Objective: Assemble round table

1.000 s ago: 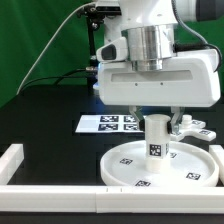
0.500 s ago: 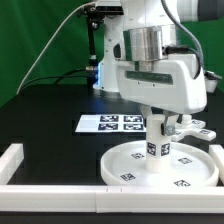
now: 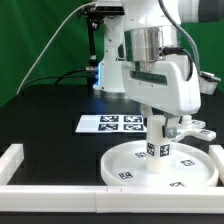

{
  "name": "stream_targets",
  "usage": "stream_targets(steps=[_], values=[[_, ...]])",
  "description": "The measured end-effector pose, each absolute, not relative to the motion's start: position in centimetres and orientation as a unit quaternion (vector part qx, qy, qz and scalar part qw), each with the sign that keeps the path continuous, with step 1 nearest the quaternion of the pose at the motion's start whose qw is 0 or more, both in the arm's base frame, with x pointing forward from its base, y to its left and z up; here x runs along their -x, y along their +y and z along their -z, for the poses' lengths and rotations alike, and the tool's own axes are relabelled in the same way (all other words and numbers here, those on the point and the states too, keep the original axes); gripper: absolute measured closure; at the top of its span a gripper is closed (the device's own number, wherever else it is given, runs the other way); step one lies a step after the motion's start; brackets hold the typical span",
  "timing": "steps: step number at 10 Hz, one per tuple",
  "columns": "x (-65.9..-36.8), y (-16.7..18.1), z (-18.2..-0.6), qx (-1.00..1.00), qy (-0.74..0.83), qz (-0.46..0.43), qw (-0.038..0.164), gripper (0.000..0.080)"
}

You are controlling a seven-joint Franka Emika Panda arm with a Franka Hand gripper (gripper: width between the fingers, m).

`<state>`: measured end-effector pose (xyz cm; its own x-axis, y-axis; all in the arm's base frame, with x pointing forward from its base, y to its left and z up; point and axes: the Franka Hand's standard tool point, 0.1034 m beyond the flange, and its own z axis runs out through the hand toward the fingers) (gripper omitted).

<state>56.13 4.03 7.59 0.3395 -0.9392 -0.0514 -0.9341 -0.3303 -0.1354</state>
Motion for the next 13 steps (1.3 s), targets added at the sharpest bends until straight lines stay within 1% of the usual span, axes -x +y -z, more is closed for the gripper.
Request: stream_targets(steps=[1, 2, 3, 6, 7, 8, 9, 11, 13], values=[[-56.1, 4.5, -9.0, 0.819, 0.569, 0.016, 0.078, 0.0159], [-55.7, 5.0, -10.4, 0.822, 0.563, 0.013, 0.084, 0.0152], [-55.0, 5.8, -11.3, 0.818, 0.569, -0.003, 0.085, 0.0152], [-55.1, 5.8, -11.1, 0.821, 0.565, -0.002, 0.085, 0.015], [-54.8, 6.2, -11.0, 0.837, 0.541, -0.004, 0.079, 0.015], [-54.3, 7.4, -11.0, 0.869, 0.49, -0.009, 0.067, 0.015], [-53.8, 8.4, -10.8, 0.891, 0.449, -0.014, 0.064, 0.015], [-52.5, 10.1, -10.5, 0.903, 0.424, -0.017, 0.063, 0.015], [-52.7, 9.6, -10.5, 0.932, 0.358, -0.012, 0.063, 0.015]])
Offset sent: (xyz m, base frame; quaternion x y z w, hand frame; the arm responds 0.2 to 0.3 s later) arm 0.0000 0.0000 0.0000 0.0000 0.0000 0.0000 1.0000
